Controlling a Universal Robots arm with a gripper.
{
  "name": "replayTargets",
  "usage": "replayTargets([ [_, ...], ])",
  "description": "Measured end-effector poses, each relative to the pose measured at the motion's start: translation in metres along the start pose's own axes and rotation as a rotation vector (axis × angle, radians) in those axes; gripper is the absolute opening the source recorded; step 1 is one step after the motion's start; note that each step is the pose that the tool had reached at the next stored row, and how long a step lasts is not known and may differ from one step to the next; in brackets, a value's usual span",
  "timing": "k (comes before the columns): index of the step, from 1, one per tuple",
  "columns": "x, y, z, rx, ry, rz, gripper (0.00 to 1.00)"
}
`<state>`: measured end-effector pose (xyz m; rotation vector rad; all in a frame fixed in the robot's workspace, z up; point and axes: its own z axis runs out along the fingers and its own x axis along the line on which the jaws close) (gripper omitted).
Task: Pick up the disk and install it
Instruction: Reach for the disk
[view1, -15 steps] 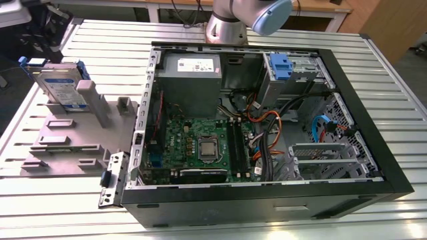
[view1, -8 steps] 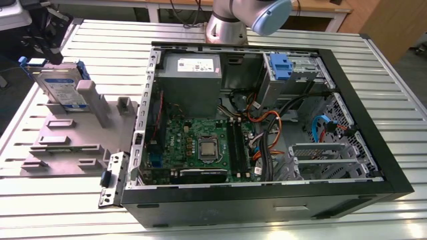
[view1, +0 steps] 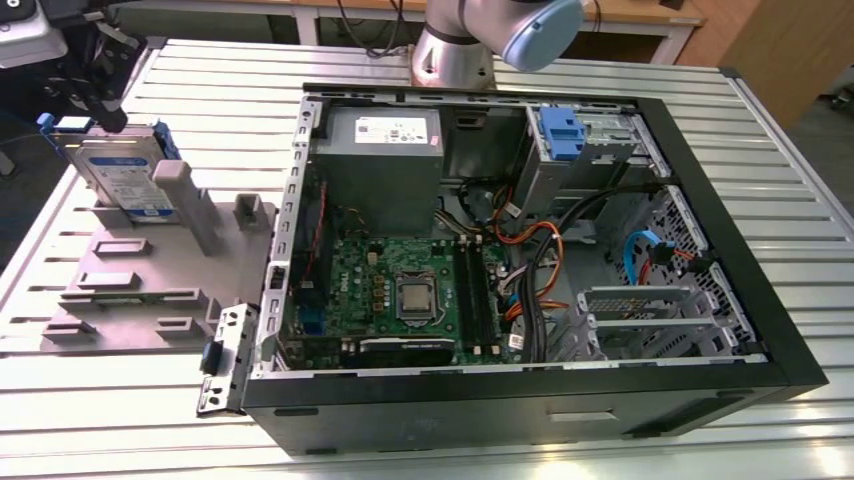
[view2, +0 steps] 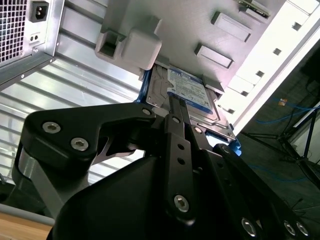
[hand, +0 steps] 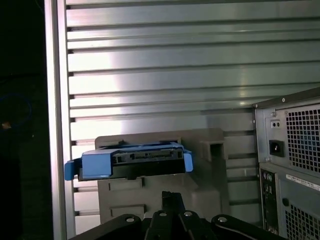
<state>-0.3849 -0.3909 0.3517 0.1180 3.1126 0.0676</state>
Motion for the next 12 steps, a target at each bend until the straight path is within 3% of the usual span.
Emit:
replayTargets([
  [12,0.0089,0.0062,0.0084,0.0000,0.0000,0.000,0.11],
])
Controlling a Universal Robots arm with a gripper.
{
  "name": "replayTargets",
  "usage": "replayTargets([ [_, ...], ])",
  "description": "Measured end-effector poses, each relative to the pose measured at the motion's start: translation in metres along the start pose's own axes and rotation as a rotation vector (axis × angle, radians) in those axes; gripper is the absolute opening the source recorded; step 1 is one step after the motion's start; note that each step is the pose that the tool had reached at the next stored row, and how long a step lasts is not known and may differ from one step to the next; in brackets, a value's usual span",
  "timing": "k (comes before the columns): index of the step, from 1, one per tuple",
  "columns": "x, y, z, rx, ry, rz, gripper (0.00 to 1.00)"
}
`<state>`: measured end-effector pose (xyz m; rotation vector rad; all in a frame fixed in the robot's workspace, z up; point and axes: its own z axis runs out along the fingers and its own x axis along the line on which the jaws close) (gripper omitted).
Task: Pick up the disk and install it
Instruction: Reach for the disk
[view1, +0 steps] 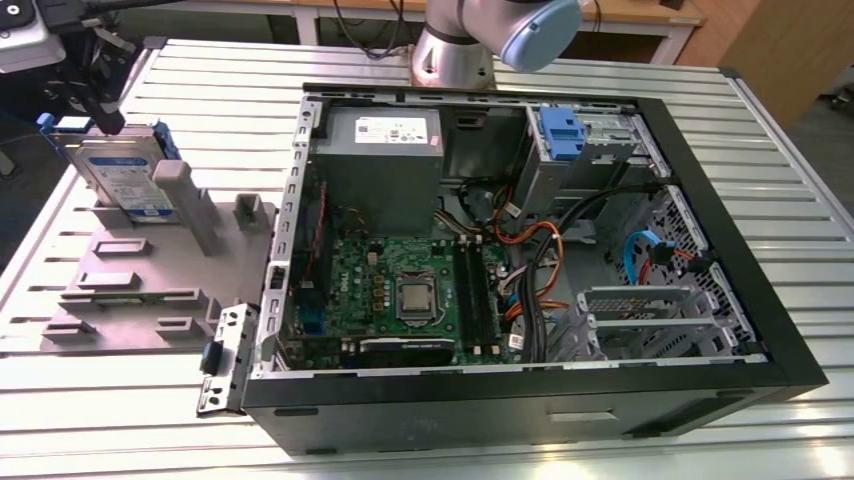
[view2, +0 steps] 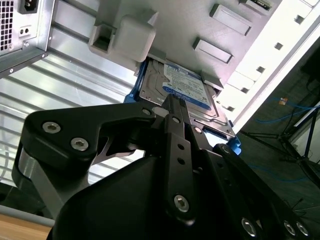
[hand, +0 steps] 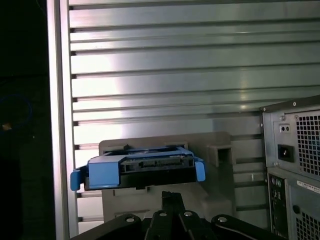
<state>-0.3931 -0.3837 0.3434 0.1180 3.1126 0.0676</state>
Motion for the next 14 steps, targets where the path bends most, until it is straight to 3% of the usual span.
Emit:
replayTargets([
  [14,0.0116,0.0123,0.0059,-0.0001,-0.0001,0.000,0.11],
])
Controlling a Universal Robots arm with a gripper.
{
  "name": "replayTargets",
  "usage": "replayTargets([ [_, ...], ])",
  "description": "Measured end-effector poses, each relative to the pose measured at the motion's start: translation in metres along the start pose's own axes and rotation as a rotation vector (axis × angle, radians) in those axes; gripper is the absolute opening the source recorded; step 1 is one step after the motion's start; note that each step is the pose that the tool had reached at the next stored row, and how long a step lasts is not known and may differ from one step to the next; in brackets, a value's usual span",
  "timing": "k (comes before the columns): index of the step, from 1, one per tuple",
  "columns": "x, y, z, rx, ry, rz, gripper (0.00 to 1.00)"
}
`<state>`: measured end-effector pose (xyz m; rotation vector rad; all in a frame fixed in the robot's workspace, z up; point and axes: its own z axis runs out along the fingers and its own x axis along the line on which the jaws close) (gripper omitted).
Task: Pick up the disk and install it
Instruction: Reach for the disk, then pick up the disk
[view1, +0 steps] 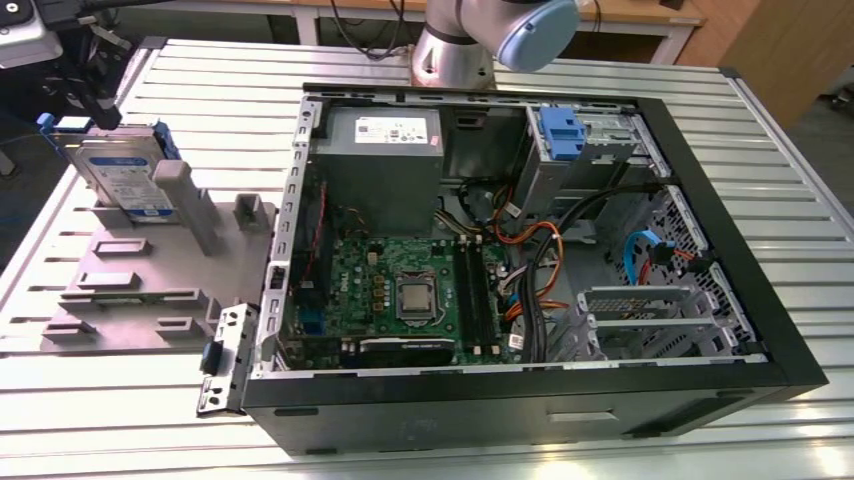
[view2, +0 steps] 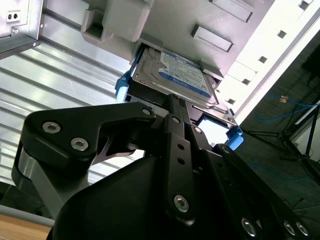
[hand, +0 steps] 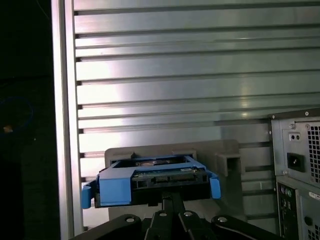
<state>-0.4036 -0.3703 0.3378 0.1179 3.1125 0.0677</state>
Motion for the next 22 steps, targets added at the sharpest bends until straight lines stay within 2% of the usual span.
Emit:
replayTargets([
  [10,0.0080,0.0041,0.0022,-0.0001,-0.0001,0.000,0.11],
  [22,0.0091,0.0045,0.0025,0.0000,0.0000,0.000,0.11],
])
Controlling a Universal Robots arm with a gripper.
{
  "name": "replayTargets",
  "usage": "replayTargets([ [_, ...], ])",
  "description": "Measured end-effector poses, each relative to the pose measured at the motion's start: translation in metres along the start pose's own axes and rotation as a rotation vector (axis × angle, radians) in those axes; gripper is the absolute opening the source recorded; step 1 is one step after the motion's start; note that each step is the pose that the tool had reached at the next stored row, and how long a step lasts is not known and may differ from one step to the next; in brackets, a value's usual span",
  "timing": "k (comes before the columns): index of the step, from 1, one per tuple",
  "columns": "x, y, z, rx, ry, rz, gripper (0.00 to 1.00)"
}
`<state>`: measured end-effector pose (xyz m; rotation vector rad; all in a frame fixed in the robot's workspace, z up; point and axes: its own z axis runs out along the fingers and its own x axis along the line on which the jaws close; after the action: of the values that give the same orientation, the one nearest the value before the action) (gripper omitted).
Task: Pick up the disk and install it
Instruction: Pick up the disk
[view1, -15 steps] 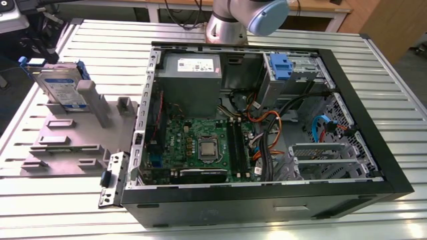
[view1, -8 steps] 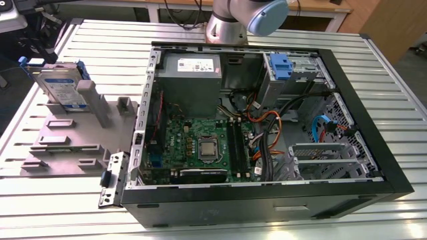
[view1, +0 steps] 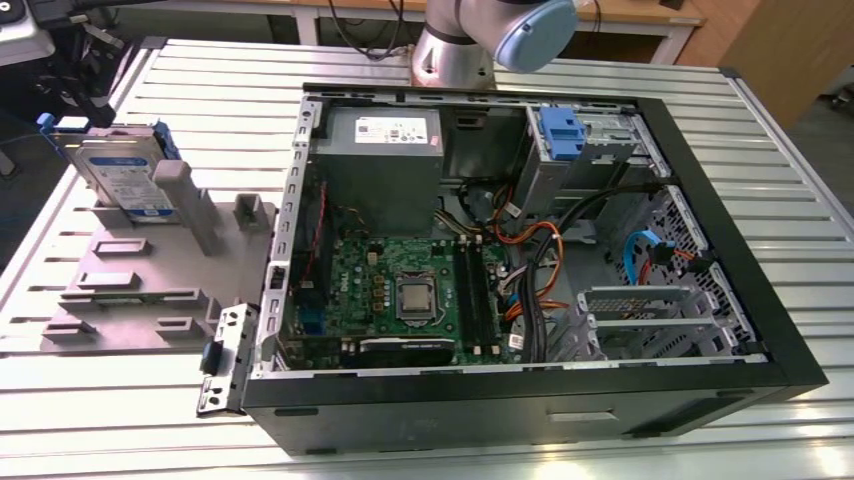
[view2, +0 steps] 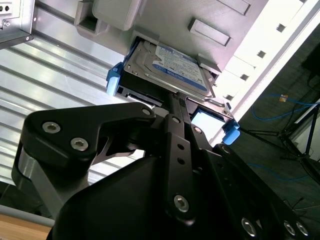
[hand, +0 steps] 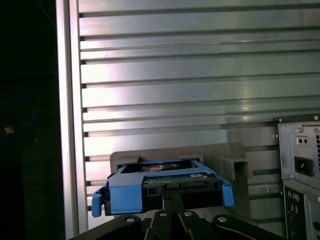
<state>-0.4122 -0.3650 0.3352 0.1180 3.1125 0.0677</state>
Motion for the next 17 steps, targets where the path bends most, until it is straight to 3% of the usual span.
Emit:
replayTargets([
  [4,0.0000,0.0000,0.0000,-0.0002,0.0004,-0.008,0.11],
  [7,0.0001,0.0000,0.0000,-0.0009,0.0016,-0.036,0.11],
  [17,0.0000,0.0000,0.0001,-0.0052,0.0093,-0.210,0.11],
])
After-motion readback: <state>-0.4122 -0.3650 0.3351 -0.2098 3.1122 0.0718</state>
